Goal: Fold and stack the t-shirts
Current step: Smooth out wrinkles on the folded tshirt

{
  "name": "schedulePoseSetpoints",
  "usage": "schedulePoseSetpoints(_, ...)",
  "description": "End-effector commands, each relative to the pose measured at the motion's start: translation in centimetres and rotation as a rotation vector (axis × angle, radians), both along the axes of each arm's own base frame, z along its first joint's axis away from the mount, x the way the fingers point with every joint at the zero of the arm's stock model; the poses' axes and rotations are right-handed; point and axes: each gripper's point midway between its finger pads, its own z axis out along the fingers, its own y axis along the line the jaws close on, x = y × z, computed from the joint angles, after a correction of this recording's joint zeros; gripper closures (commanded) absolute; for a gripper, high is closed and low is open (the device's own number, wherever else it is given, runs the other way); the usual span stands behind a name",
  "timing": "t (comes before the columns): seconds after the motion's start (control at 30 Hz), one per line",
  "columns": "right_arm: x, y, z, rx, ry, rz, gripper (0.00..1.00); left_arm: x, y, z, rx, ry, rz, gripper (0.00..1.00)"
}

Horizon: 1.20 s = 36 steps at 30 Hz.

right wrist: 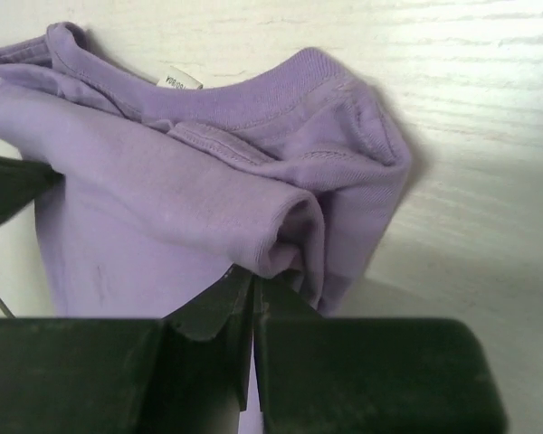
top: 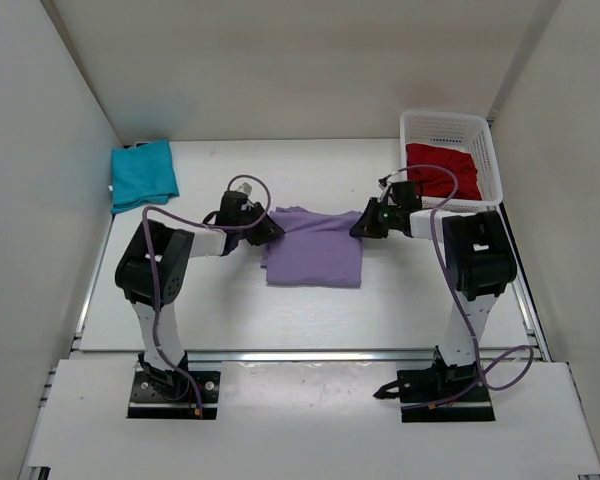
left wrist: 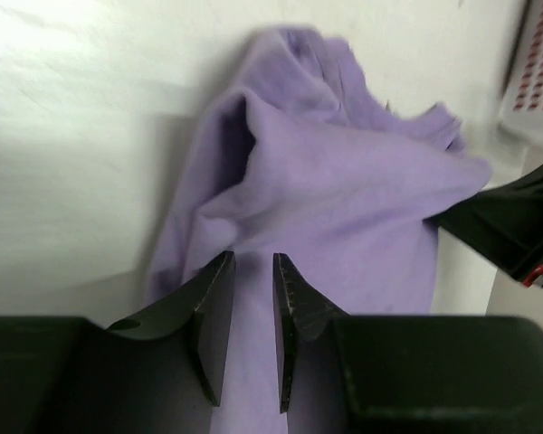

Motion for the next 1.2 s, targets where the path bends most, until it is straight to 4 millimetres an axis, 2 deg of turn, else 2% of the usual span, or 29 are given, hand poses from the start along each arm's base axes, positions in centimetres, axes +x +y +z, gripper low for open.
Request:
schedulePoseSetpoints(0.0,1.7,-0.5,0.2,-0.015,-0.046,-0.010,1.00,1.1,2.6,0.3,-0.031,-0.020,0.067,0.65)
schedulePoseSetpoints(0.03,1.6,-0.3,-0.3,-0.014,-0.030,-0.008,1.00,1.5,2.8,1.0,-0.058,-0.052,0.071,0.63)
schedulePoseSetpoints(0.1,1.9,0.1,0.0,-0.006,-0.033,0.000,1.00,0.7,2.8,2.2,-0.102,-0.080,0.068,0.59)
schedulePoseSetpoints(0.13,2.0,0.2,0.3,0.002,-0.039,0.005,1.00,-0.1,2.8,2.0,-0.103,-0.070,0.067,0.58)
schedulePoseSetpoints(0.17,2.1,0.5,0.7,-0.001,-0.046,0.012,0.99,0.0,2.6,3.4,-0.110,-0.114,0.061,0.54)
schedulePoseSetpoints(0.23,2.5,0.6,1.9,-0.007,-0.069,0.009,1.00,-1.2,2.4,4.4,-0.115,-0.151,0.040,0.42)
schedulePoseSetpoints(0.27,2.5,1.2,2.5,-0.008,-0.084,0.023,1.00,-1.1,2.0,6.0,-0.123,-0.191,0.028,0.24)
schedulePoseSetpoints(0.3,2.5,1.8,3.7,0.001,-0.112,0.037,1.00,-1.4,2.2,5.9,-0.097,-0.194,0.030,0.03)
schedulePoseSetpoints(0.33,2.5,2.0,4.8,0.006,-0.131,0.036,0.99,-1.5,2.3,6.9,-0.087,-0.222,0.023,0.01)
schedulePoseSetpoints(0.37,2.1,2.1,4.6,0.002,-0.125,0.037,0.99,-1.6,2.7,7.1,-0.073,-0.228,0.036,0.01)
schedulePoseSetpoints(0.43,0.9,3.0,6.7,0.026,-0.162,0.044,0.92,-1.6,4.0,7.1,-0.029,-0.257,0.050,0.01)
schedulePoseSetpoints(0.47,1.0,3.2,7.4,0.034,-0.190,0.042,0.86,-1.6,4.9,7.2,-0.030,-0.257,0.069,0.01)
schedulePoseSetpoints(0.5,0.3,3.5,8.1,0.049,-0.208,0.042,0.78,-1.6,5.8,7.2,-0.012,-0.258,0.080,0.01)
schedulePoseSetpoints(0.53,-0.7,3.8,8.2,0.062,-0.202,0.034,0.71,-2.0,6.8,6.2,0.020,-0.228,0.094,0.01)
schedulePoseSetpoints(0.57,-1.1,3.9,9.5,0.080,-0.237,0.034,0.60,-1.8,7.2,6.2,0.049,-0.233,0.089,0.03)
schedulePoseSetpoints(0.6,-1.7,4.1,9.3,0.099,-0.242,0.029,0.55,-2.3,8.2,4.8,0.102,-0.191,0.106,0.10)
schedulePoseSetpoints(0.63,-2.9,4.3,9.3,0.114,-0.233,0.028,0.54,-2.3,8.8,4.3,0.141,-0.182,0.113,0.13)
schedulePoseSetpoints(0.67,-3.0,4.3,10.3,0.130,-0.270,0.025,0.53,-2.7,8.9,3.3,0.167,-0.162,0.094,0.13)
schedulePoseSetpoints(0.7,-3.8,4.4,9.9,0.137,-0.256,0.023,0.52,-3.5,8.8,1.9,0.189,-0.115,0.074,0.14)
schedulePoseSetpoints(0.73,-4.6,4.6,9.8,0.140,-0.256,0.030,0.52,-3.5,8.6,1.6,0.202,-0.106,0.056,0.13)
schedulePoseSetpoints(0.77,-5.1,4.7,10.5,0.154,-0.272,0.039,0.52,-3.9,8.2,0.6,0.212,-0.088,0.026,0.13)
schedulePoseSetpoints(0.83,-6.2,4.6,10.3,0.152,-0.272,0.052,0.52,-4.5,6.6,-0.2,0.199,-0.067,-0.049,0.11)
schedulePoseSetpoints(0.87,-6.6,4.6,10.8,0.156,-0.285,0.053,0.52,-4.4,6.3,-0.9,0.205,-0.056,-0.070,0.11)
schedulePoseSetpoints(0.9,-7.0,4.7,10.6,0.156,-0.283,0.059,0.52,-5.2,5.0,-1.8,0.186,-0.025,-0.120,0.11)
schedulePoseSetpoints(0.93,-7.6,4.6,10.4,0.153,-0.283,0.064,0.51,-4.9,4.6,-1.8,0.182,-0.021,-0.143,0.12)
schedulePoseSetpoints(1.0,-8.3,4.7,10.5,0.173,-0.281,0.074,0.51,-5.0,3.3,-3.3,0.193,0.014,-0.189,0.13)
schedulePoseSetpoints(1.1,-9.2,4.5,10.7,0.203,-0.287,0.085,0.51,-4.0,1.0,-4.0,0.185,0.024,-0.236,0.27)
schedulePoseSetpoints(1.13,-9.7,4.4,10.6,0.203,-0.281,0.085,0.52,-4.3,0.2,-4.7,0.181,0.042,-0.263,0.37)
schedulePoseSetpoints(1.17,-9.8,4.3,10.9,0.206,-0.294,0.082,0.52,-3.9,-0.9,-4.4,0.158,0.043,-0.273,0.46)
